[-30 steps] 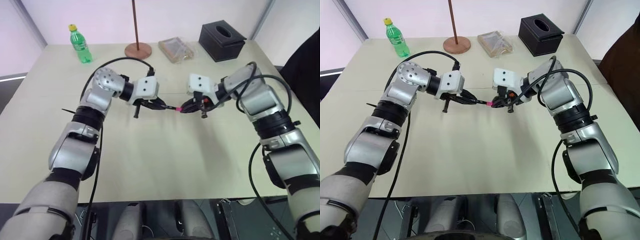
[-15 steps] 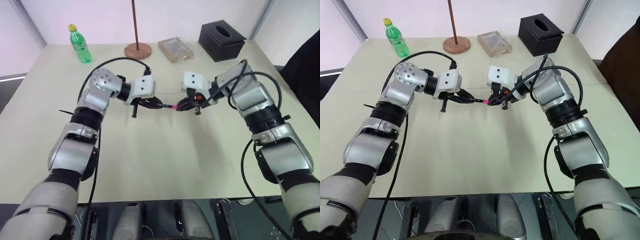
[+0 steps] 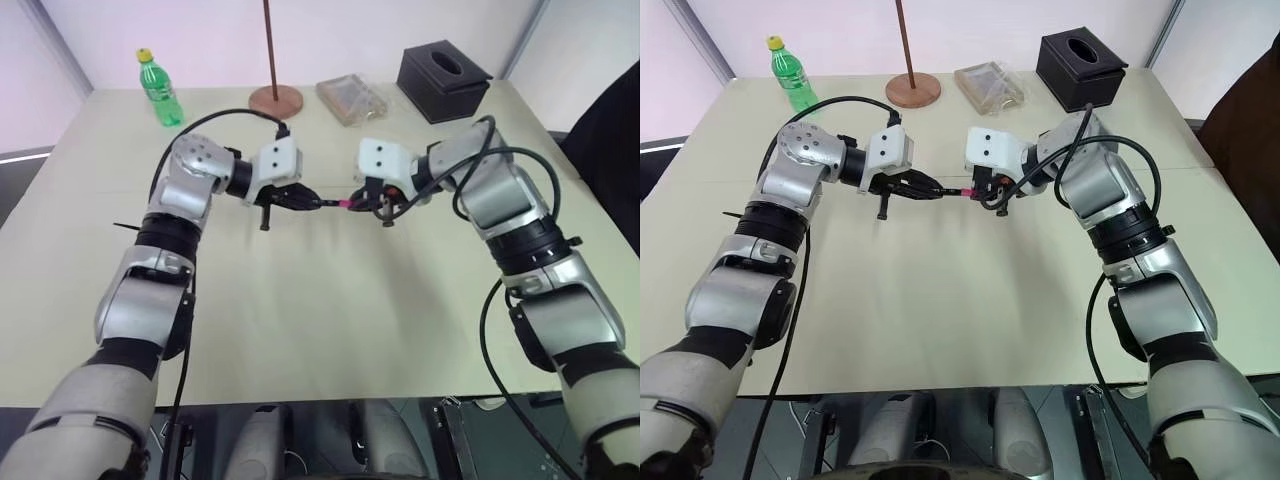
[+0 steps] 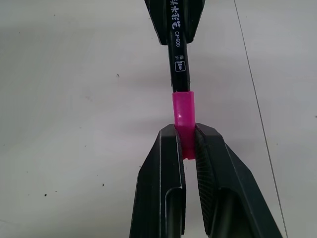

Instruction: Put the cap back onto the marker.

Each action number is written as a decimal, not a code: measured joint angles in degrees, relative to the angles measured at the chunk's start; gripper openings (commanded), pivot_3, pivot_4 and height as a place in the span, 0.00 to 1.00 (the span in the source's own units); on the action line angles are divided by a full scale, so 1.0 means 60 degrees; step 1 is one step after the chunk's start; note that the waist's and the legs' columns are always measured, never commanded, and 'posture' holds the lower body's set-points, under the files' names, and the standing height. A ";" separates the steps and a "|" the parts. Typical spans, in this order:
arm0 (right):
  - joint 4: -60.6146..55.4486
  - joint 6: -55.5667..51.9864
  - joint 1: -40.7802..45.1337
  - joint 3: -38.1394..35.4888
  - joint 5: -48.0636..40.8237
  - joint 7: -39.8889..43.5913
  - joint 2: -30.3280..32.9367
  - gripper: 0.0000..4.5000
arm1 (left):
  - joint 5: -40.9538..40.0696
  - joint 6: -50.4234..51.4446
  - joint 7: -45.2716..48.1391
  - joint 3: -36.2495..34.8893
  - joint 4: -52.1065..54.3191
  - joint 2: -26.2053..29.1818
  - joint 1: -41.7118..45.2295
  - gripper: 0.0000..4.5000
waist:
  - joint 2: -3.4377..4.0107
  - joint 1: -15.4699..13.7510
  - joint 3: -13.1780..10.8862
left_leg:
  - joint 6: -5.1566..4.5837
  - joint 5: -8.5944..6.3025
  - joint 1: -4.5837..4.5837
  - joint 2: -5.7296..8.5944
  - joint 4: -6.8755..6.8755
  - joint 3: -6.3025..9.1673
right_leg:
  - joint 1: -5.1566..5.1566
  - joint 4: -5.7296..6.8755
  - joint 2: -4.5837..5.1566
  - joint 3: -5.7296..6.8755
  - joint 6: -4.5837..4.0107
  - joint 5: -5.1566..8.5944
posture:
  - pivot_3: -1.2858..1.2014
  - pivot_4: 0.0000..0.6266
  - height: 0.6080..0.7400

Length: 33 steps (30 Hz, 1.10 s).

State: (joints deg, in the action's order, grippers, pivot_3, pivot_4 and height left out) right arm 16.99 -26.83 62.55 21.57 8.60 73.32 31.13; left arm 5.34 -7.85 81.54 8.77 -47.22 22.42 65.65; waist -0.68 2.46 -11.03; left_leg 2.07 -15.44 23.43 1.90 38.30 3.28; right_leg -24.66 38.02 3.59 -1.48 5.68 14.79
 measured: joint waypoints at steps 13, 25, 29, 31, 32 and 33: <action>0.0686 0.0340 0.0106 0.0478 0.0264 0.0238 -0.0316 0.01 | 0.0537 -0.0190 -0.0038 0.0592 0.0193 -0.0044 -0.0047 0.00 | -0.0001 0.0007 0.0001 | 0.0001 0.0000 0.0000 0.0002 0.0000 0.0000 | -0.0001 0.0000 0.0000 -0.0001 0.0000 0.0000 | 0.52 0.24 1.00; 0.1186 0.0391 0.0375 0.0404 0.0337 0.0258 -0.0480 0.01 | 0.0461 0.0322 -0.0170 0.0359 0.0228 -0.0094 -0.0105 0.00 | 0.0000 0.0005 0.0001 | 0.0001 0.0000 0.0000 0.0002 0.0000 0.0002 | -0.0001 0.0000 0.0000 0.0000 0.0000 0.0000 | 0.52 0.24 1.00; 0.1186 0.0450 0.0409 0.0333 0.0336 0.0259 -0.0446 0.01 | 0.0286 0.0801 -0.0126 0.0196 0.0244 -0.0124 -0.0105 0.00 | -0.0001 0.0009 0.0001 | 0.0000 0.0000 0.0000 0.0002 0.0000 0.0002 | -0.0002 0.0001 0.0000 0.0000 0.0000 0.0000 | 0.52 0.24 1.00; 0.1160 0.0513 0.0408 0.0296 0.0301 0.0263 -0.0401 0.01 | 0.0232 0.1035 -0.0096 0.0151 0.0343 -0.0124 -0.0105 0.00 | -0.0001 0.0009 0.0001 | 0.0001 0.0000 0.0000 0.0002 0.0000 0.0002 | -0.0001 0.0001 0.0000 0.0000 0.0000 0.0000 | 0.52 0.24 1.00; 0.1122 0.0518 0.0408 0.0289 0.0290 0.0274 -0.0372 0.01 | 0.0232 0.1066 -0.0093 0.0134 0.0396 -0.0123 -0.0105 0.00 | 0.0000 0.0008 0.0001 | 0.0001 0.0000 0.0000 0.0002 0.0000 0.0002 | -0.0001 0.0001 0.0001 0.0000 0.0000 0.0000 | 0.52 0.24 1.00; 0.1044 0.0519 0.0405 0.0288 0.0285 0.0303 -0.0322 0.01 | 0.0221 0.1067 -0.0087 0.0115 0.0432 -0.0124 -0.0104 0.00 | -0.0001 0.0004 0.0001 | 0.0001 0.0000 0.0000 0.0003 0.0000 0.0002 | -0.0001 0.0001 0.0001 0.0000 0.0000 0.0000 | 0.52 0.24 1.00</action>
State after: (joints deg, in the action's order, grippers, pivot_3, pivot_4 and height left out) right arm 23.26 -23.72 64.98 23.30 10.31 75.14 29.20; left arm 6.66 -1.45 81.01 9.46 -44.63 21.68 65.02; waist -0.69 2.49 -11.02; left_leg 2.07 -15.44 23.43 1.91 38.30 3.30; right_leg -24.67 38.02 3.59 -1.48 5.68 14.79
